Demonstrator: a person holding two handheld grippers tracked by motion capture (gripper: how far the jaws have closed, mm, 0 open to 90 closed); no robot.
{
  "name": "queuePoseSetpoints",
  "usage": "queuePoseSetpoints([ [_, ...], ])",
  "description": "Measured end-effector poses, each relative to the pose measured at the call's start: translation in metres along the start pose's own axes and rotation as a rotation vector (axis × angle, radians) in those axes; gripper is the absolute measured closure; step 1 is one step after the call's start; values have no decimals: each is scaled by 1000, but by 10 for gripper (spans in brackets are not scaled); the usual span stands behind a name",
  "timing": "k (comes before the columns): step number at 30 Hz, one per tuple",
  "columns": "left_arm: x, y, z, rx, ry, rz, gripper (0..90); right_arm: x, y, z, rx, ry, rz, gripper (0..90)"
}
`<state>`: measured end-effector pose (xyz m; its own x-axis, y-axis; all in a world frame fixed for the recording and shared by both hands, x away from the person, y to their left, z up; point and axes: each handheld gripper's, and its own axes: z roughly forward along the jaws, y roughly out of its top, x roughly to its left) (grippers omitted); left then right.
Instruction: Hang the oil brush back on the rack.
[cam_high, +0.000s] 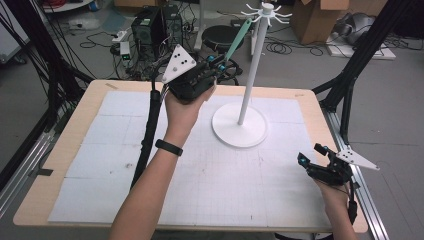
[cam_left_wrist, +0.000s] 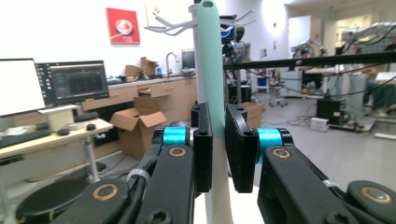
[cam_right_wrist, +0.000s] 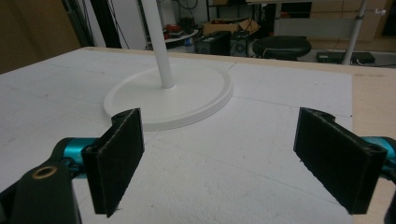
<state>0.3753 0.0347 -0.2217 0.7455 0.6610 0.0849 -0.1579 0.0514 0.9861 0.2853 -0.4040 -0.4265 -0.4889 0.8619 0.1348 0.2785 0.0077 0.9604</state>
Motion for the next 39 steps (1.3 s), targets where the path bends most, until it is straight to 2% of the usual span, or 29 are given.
queuePoseSetpoints([
  [11, -2, -1, 7, 2, 5, 12, 818, -1, 0, -1, -4, 0, -5, 154],
  [13, -2, -2, 8, 1, 6, 8, 818, 0, 0, -2, 4, -3, 10, 154],
  [20, -1, -5, 15, 5, 12, 16, 818, -1, 0, -2, -3, 0, -1, 154],
  [28, -3, -8, 26, 6, 33, 26, 818, -1, -1, -2, -6, 3, 6, 154],
  [35, -4, -12, 32, 21, 39, 29, 814, -1, -1, -3, -6, -1, 8, 154],
  [38, -5, -12, 33, 53, 52, 42, 805, -2, -1, -3, -7, 1, 5, 154],
  [39, -5, -13, 33, 61, 52, 32, 799, -2, -1, -3, -8, 1, 6, 154],
])
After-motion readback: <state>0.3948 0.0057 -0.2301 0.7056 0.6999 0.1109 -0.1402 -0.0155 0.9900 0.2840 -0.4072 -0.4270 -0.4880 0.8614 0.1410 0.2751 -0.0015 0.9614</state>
